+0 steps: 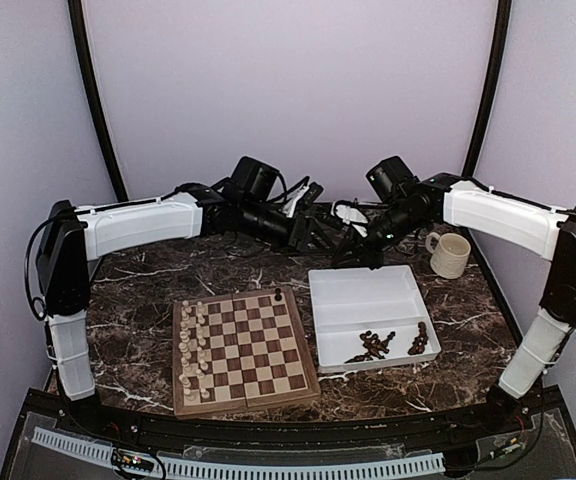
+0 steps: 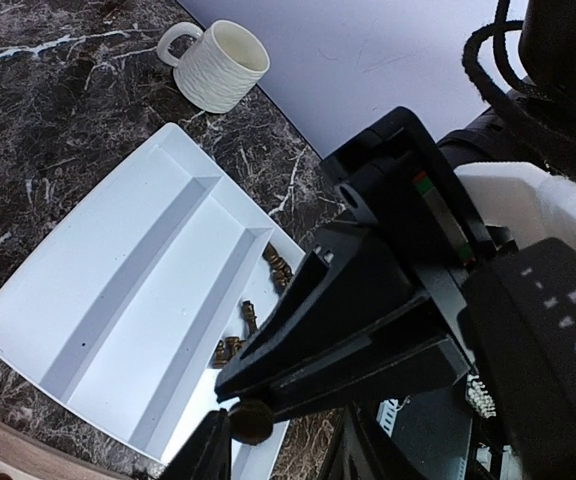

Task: Set up the chess pieces on the board
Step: Pass from the right arm to the left

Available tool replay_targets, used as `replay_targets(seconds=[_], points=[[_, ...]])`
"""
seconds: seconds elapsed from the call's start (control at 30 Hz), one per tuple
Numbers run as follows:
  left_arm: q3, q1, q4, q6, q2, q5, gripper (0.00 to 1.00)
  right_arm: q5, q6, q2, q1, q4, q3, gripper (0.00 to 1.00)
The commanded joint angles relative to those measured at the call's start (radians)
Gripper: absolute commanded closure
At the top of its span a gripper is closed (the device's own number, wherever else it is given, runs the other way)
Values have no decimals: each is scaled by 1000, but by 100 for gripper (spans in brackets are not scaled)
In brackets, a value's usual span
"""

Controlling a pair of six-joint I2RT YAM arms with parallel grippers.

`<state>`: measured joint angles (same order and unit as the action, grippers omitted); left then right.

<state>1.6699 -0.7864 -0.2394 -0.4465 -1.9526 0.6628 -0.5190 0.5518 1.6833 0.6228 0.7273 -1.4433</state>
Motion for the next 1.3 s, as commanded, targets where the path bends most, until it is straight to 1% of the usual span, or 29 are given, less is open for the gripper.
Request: replay_targets(seconds=[0.0, 0.1, 0.27, 0.33, 0.43, 0.87, 1.03, 1.27], points=[[-21, 13, 57, -34, 3, 59, 60, 12, -14, -9, 9, -3, -35, 92], [-24, 15, 58, -40, -3, 66, 60, 7, -15, -14, 10, -2, -38, 92], [-35, 19, 81, -58, -8, 86, 70, -4, -8, -22, 10, 2, -34, 92], [-38, 22, 83, -63, -11, 85, 69, -5, -6, -25, 11, 0, -31, 92], [-43, 24, 81, -67, -13, 75, 65, -7, -6, -28, 10, 0, -29, 92], [-55, 26, 104, -91, -22, 83, 63, -16, -10, -34, 15, 0, -29, 91], [-61, 28, 118, -104, -31, 109, 68, -13, -11, -39, 18, -1, -34, 91], [-72, 28, 144, -121, -33, 136, 80, -10, -17, -40, 21, -1, -38, 89]])
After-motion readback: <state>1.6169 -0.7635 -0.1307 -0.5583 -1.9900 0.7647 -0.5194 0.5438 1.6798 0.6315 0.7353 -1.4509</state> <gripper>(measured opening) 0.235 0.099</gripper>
